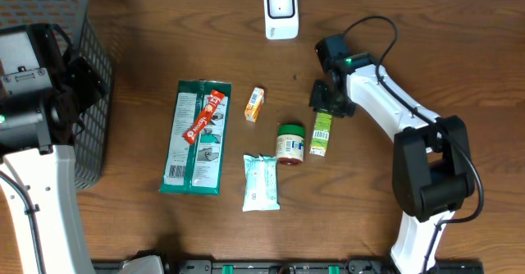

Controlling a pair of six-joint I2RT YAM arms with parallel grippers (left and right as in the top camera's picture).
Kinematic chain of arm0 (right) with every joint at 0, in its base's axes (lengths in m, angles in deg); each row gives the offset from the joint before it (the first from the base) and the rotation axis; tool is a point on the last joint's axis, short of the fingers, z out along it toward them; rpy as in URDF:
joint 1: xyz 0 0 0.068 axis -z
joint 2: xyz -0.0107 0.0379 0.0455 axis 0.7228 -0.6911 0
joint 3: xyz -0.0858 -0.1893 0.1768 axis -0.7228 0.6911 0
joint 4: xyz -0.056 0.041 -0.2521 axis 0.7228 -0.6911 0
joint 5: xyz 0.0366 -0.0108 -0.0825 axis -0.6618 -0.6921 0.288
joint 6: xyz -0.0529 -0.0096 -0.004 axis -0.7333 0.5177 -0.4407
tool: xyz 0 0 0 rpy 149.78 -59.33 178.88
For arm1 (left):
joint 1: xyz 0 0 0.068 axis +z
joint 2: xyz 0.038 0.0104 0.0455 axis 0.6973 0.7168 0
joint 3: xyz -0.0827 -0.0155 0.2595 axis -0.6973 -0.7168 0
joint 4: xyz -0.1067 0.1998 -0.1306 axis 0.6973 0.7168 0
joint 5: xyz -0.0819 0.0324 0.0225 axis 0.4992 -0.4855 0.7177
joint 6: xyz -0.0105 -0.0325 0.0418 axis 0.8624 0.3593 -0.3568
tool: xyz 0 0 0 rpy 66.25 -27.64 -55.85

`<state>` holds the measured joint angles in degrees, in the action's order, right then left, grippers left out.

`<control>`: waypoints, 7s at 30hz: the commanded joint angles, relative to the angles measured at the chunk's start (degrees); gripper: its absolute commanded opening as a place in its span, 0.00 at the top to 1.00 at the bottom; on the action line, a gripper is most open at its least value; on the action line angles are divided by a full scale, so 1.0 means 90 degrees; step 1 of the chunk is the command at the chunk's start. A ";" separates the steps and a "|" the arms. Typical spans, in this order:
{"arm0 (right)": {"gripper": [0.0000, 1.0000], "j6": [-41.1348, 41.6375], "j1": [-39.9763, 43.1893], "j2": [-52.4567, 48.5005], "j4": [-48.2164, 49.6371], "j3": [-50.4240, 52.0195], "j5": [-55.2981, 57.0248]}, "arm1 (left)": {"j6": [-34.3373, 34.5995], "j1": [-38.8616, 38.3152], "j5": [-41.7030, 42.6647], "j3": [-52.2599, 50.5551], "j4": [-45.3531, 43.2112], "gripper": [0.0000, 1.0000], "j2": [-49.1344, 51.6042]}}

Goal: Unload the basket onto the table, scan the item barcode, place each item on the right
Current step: 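Lift the carton and hold it under the white scanner, then lower the carton onto the table right of the jar and release, then reposition the right gripper over the green tea carton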

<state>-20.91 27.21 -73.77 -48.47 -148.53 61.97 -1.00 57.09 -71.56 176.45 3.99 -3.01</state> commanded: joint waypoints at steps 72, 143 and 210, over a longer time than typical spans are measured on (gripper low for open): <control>0.99 0.0197 -0.0211 0.1331 0.3186 0.0022 0.5843 | -0.0056 0.0024 -0.0080 0.0041 0.0002 0.12 0.0036; 0.49 -0.1960 -0.0891 0.1940 0.6693 0.3636 0.4367 | -0.0056 0.0024 -0.0080 0.0041 0.0002 0.12 0.0036; 0.17 -0.1032 0.2154 -0.0901 -0.2900 -0.3347 -0.3398 | -0.0056 0.0024 -0.0080 0.0041 0.0002 0.12 0.0036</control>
<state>-31.97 47.32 -80.85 -74.65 -177.80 30.11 -1.00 57.09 -71.56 176.45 3.99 -2.92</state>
